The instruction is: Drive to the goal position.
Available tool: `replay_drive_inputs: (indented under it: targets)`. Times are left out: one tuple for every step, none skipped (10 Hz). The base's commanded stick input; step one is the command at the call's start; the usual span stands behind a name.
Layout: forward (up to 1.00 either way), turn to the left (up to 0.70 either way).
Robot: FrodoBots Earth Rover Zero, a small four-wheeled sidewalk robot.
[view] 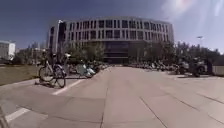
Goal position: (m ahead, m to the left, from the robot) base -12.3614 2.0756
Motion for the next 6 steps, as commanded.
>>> replay_drive_inputs:
  targets:
    - [0.05, -0.70]
    - [0.04, -0.70]
    - [0.04, -0.70]
    - [0.05, -0.70]
    - [0.04, -0.70]
    - [0.05, -0.70]
